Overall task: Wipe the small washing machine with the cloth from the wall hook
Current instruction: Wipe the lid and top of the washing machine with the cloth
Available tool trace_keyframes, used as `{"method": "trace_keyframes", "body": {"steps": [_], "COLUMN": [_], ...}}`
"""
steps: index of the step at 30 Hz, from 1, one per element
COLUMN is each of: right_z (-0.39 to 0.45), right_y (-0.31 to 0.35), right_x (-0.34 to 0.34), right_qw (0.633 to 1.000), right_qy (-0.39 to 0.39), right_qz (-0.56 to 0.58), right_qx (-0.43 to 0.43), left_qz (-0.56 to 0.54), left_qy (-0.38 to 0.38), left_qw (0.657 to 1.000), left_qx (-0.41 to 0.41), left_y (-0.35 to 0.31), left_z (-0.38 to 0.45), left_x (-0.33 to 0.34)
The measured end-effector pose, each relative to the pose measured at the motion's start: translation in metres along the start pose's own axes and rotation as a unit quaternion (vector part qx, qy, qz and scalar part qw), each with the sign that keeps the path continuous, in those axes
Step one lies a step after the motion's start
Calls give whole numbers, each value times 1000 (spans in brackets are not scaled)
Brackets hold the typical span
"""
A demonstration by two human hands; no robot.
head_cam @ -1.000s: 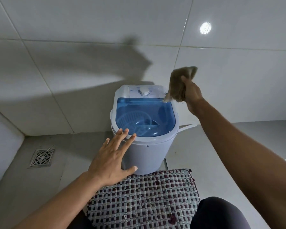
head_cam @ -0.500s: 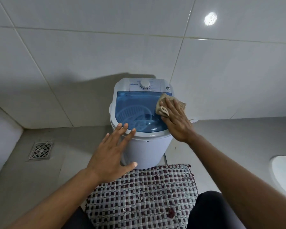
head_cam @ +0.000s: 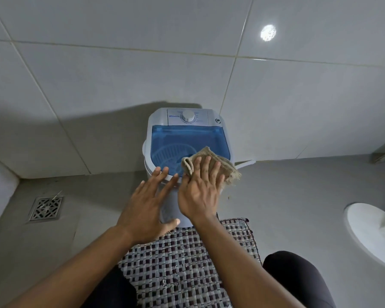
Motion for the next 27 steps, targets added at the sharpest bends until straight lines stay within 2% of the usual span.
{"method": "trace_keyframes", "body": {"steps": [4,8,9,10,11,12,13,14,15,16,17,18,21,23,27], "right_z": [-15,-22,-22,-22,-22,-22,-21,-20,-19,-17,-15,-14,-6,3,14], "right_y": [40,67,71,75,78,80,82,84,84,85,86,87,88,85,65], "right_x": [8,15,16,15,14,12,11,10,8,6,1,-5,-21,-28,-38], "right_qw": [998,997,996,995,994,992,991,989,987,985,980,974,953,917,770], "right_qy": [49,47,47,49,50,48,46,43,37,30,18,11,26,46,54], "right_qz": [31,63,75,87,100,114,128,141,153,171,197,223,298,390,622], "right_qx": [1,5,8,10,12,12,12,12,12,13,19,28,54,73,135], "left_qz": [-15,17,-41,-52,-141,-98,-82,-37,21,10,50,46,91,75,73], "left_qy": [-7,-36,-38,-13,25,47,80,149,146,98,100,102,99,85,47], "left_qw": [1000,999,996,997,987,994,993,988,989,993,992,992,990,993,996], "left_qx": [-2,-20,-66,-62,-76,-17,9,-10,-28,-63,-62,-55,-28,-27,-12], "left_y": [5,9,10,6,-2,-18,-16,-26,-25,-21,-17,-16,-5,-2,1], "left_z": [1,-1,1,6,7,10,4,-3,-3,1,-1,-3,-2,0,2], "left_x": [2,5,-1,-2,-4,-19,-3,-20,-18,-23,-20,-21,-7,-2,-2]}}
Point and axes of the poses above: each hand's wrist, its own z-axis towards the middle knuckle, its own x-axis out of the palm, y = z × x, the point moved 5 cm from there along z, towards the middle knuckle, and after that the axes turned 4 degrees about z, right-handed, at the moved point
